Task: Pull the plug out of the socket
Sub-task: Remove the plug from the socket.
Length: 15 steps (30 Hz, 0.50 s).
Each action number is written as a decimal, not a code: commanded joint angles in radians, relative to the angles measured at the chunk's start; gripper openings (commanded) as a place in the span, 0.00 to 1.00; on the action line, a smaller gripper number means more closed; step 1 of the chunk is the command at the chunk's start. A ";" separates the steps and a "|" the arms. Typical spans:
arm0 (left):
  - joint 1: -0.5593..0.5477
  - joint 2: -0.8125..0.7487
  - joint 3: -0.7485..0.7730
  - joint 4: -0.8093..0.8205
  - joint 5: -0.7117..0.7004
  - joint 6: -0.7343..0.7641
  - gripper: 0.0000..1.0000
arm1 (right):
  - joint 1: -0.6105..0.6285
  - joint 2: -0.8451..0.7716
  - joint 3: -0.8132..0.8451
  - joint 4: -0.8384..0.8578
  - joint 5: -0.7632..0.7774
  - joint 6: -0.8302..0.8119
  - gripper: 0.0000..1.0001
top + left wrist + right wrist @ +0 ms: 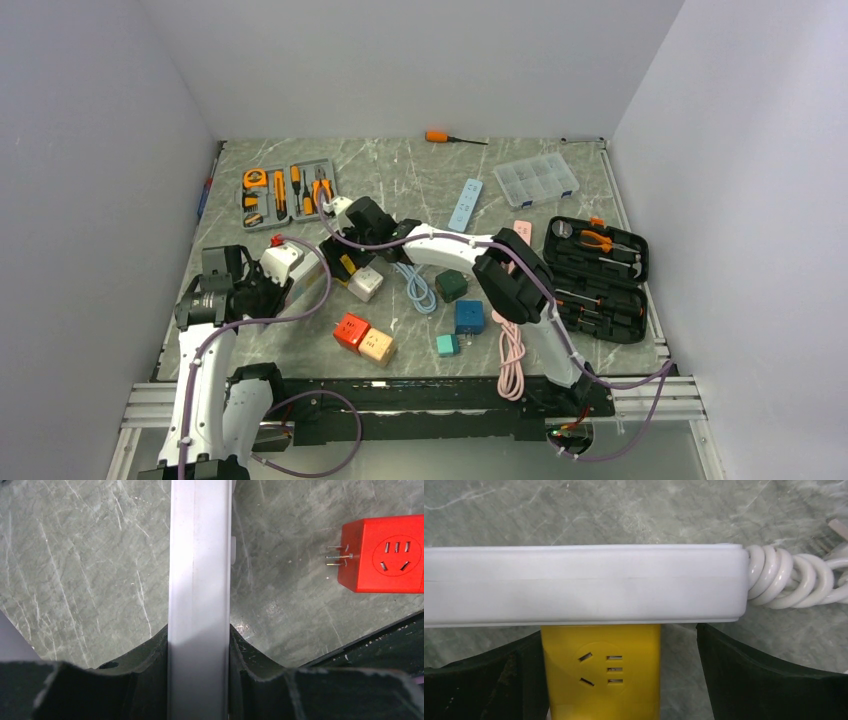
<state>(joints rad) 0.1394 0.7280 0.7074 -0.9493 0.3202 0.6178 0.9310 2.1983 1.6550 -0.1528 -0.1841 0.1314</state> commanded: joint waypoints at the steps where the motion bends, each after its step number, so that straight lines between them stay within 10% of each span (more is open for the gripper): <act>1: -0.002 -0.027 0.069 0.088 0.073 0.009 0.00 | 0.004 0.012 0.010 0.038 -0.005 0.006 0.99; 6: -0.003 -0.024 0.061 0.105 0.068 0.001 0.00 | 0.014 -0.009 -0.052 0.076 -0.003 0.016 0.87; 15: -0.003 -0.008 0.039 0.184 -0.029 -0.024 0.00 | 0.018 -0.067 -0.041 0.064 0.023 -0.008 0.13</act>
<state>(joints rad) 0.1364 0.7307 0.7074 -0.9382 0.3103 0.6163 0.9531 2.2101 1.6077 -0.1070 -0.1913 0.1474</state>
